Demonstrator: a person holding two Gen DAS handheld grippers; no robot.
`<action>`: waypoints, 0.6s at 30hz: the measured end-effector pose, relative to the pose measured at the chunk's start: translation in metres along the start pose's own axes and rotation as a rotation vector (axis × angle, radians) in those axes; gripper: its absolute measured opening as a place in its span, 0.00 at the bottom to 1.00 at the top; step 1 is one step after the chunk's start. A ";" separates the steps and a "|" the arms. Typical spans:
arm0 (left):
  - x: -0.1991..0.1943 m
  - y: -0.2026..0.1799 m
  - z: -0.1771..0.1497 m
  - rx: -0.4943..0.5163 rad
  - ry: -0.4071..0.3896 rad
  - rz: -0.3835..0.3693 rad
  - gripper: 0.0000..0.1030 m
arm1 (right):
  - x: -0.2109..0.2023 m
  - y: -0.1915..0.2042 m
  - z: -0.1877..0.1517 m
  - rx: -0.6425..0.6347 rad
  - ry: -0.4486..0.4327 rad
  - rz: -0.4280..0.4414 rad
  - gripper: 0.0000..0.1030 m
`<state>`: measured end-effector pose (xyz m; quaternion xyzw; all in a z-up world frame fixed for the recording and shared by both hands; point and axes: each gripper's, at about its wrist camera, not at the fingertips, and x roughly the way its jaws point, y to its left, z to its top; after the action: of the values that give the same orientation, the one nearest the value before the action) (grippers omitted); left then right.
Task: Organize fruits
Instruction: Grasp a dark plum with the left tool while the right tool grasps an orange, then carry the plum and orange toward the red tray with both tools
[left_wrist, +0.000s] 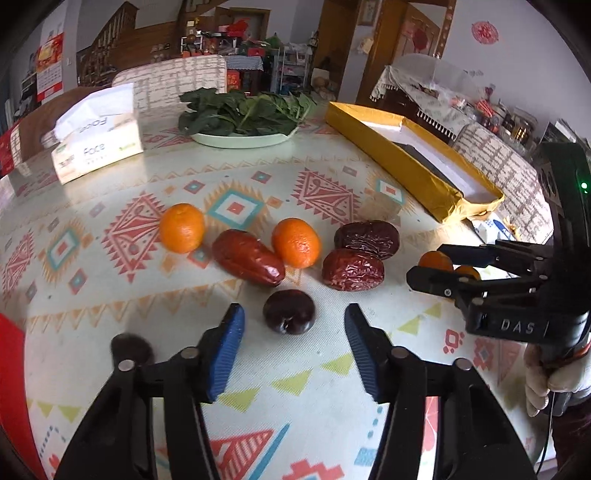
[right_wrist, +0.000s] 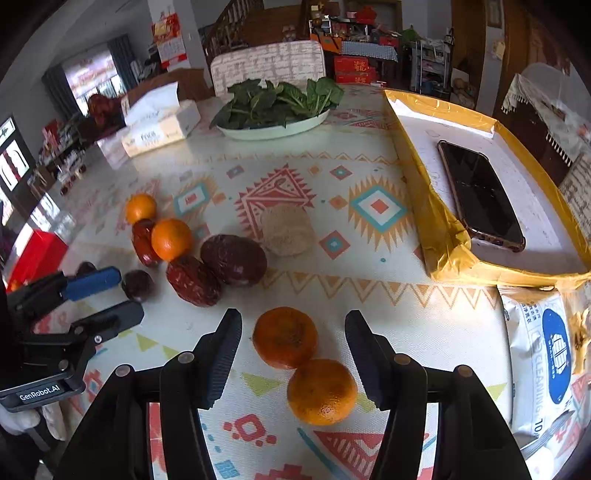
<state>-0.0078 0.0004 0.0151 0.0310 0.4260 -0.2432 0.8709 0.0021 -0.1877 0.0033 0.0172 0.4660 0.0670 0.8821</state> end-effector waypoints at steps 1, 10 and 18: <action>0.003 -0.001 0.001 0.004 0.008 0.003 0.42 | 0.000 0.000 0.000 -0.006 -0.001 -0.007 0.59; -0.003 -0.004 0.000 0.028 -0.009 0.052 0.24 | -0.014 0.005 0.002 0.002 -0.026 -0.004 0.35; -0.050 0.005 -0.009 -0.024 -0.081 0.023 0.24 | -0.044 0.019 0.002 0.019 -0.081 0.030 0.35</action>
<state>-0.0384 0.0267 0.0465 0.0157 0.3928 -0.2290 0.8905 -0.0228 -0.1749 0.0421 0.0352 0.4300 0.0752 0.8990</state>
